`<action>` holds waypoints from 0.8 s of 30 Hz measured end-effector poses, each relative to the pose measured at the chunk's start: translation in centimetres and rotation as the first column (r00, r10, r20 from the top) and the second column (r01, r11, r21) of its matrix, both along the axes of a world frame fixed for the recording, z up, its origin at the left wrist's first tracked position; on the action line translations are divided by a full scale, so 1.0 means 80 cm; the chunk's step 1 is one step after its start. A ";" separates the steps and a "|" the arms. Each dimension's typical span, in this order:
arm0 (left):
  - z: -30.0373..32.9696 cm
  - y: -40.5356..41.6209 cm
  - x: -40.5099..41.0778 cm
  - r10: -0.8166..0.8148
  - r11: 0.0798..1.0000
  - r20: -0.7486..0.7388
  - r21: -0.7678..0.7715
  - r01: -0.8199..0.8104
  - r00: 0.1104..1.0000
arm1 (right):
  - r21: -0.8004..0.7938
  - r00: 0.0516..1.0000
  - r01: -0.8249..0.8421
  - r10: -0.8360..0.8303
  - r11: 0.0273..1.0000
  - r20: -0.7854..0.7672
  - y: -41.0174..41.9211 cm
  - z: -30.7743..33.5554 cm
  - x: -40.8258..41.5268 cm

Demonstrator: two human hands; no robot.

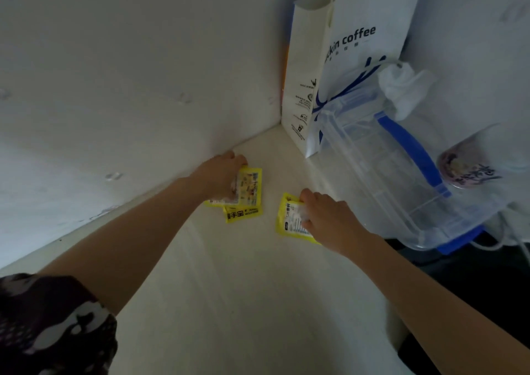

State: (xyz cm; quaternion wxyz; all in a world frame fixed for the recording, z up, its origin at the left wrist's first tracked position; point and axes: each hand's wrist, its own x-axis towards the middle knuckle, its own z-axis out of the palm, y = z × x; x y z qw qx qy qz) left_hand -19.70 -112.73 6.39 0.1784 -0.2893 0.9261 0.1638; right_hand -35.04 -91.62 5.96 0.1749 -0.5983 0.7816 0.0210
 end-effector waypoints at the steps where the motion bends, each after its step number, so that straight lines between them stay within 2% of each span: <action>1: 0.001 0.004 0.005 0.033 0.999 0.013 0.012 -0.033 0.999 | 0.013 0.999 0.012 -0.012 1.000 0.043 0.005 0.003 0.002; 6: 0.005 0.044 0.045 0.223 0.964 0.025 0.141 -0.224 0.975 | 0.060 0.945 0.167 -0.177 0.984 0.275 0.046 0.016 0.021; 9: 0.009 0.080 0.072 0.326 0.920 -0.020 0.237 -0.312 0.945 | 0.102 0.857 0.279 -0.295 0.955 0.422 0.084 0.026 0.035; 11: 0.009 0.112 0.097 0.442 0.849 -0.054 0.348 -0.398 0.896 | 0.124 0.779 0.350 -0.362 0.928 0.512 0.113 0.033 0.048; 14: 0.009 0.163 0.137 0.663 0.653 -0.069 0.540 -0.530 0.746 | 0.157 0.657 0.463 -0.457 0.872 0.600 0.156 0.040 0.072; 16: 0.017 0.203 0.159 0.777 0.511 -0.074 0.654 -0.558 0.625 | 0.153 0.641 0.499 -0.482 0.853 0.597 0.183 0.043 0.088; 24: 0.048 0.352 0.215 0.964 0.209 -0.064 0.784 -0.584 0.260 | 0.115 0.538 0.608 -0.513 0.786 0.669 0.282 0.062 0.153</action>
